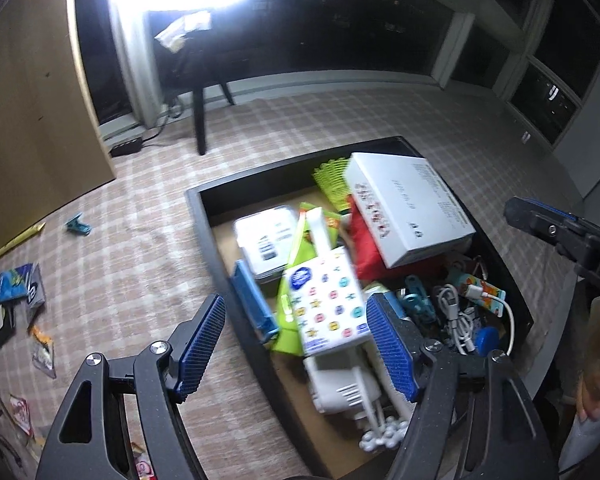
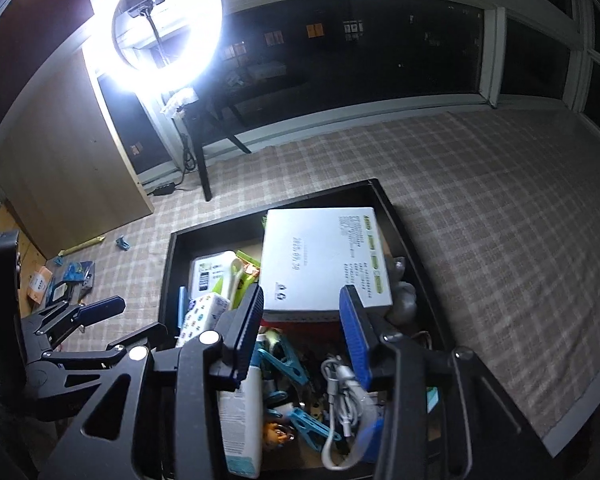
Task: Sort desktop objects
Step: 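Lower the tissue pack and cable into the black tray and open both grippers, then move both grippers back to the clutter on the tablecloth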
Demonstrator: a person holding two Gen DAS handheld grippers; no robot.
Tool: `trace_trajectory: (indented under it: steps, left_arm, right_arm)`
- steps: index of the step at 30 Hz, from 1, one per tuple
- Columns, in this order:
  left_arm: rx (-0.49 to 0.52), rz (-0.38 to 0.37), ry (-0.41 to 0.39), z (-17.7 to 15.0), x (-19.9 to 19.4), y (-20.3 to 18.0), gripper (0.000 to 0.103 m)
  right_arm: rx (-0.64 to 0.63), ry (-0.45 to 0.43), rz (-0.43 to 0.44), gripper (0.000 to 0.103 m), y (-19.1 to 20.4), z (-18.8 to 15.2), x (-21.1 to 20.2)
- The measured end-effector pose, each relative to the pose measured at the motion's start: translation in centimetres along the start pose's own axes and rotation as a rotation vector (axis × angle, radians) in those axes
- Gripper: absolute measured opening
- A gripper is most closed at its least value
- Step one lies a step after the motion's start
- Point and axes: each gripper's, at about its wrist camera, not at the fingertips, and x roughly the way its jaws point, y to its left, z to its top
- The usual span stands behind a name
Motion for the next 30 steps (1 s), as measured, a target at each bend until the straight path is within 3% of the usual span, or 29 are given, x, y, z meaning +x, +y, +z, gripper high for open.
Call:
trace_trajectory:
  steps: [16,30]
  left_arm:
    - [-0.117,0.103,0.009,-4.4,-2.6,9.9,0.071]
    - [-0.219,0.205,0.052,-13.4,-6.2,23.4,0.071]
  right_arm:
    - [-0.142,0.046,0.113,0.039,10.1,-1.4,2.4]
    - [-0.229,0.168,0.207,0.039,21.0,-8.6,5.5]
